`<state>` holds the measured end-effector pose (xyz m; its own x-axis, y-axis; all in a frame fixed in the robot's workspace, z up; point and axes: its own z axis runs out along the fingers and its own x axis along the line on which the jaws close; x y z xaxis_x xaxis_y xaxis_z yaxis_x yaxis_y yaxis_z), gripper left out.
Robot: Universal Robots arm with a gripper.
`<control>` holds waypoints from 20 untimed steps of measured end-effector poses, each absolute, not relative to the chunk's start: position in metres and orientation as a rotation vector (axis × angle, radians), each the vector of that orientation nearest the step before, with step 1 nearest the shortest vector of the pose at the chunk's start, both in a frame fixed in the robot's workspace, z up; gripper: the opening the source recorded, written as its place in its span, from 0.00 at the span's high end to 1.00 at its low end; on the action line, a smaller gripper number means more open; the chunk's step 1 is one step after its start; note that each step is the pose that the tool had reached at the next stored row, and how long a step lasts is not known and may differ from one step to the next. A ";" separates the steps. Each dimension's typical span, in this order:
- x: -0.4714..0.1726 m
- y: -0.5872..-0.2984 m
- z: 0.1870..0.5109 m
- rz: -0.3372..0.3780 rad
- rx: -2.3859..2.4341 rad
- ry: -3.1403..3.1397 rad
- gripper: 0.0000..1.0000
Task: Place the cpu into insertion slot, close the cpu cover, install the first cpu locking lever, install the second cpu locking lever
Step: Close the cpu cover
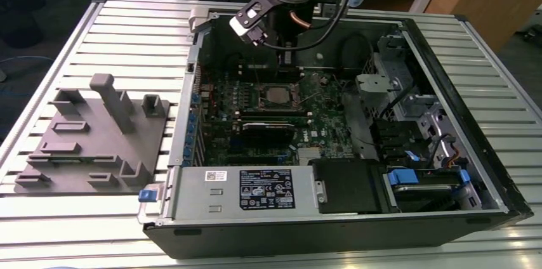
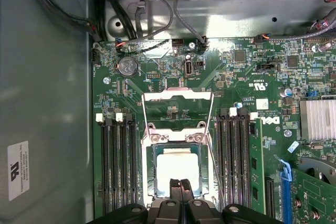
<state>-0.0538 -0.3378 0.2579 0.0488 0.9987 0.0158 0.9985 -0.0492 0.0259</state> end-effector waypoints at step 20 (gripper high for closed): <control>-0.046 -0.338 0.258 0.046 2.269 2.161 0.89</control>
<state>-0.0461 -0.3378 0.2578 0.0487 0.9987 0.0158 0.9985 -0.0491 0.0259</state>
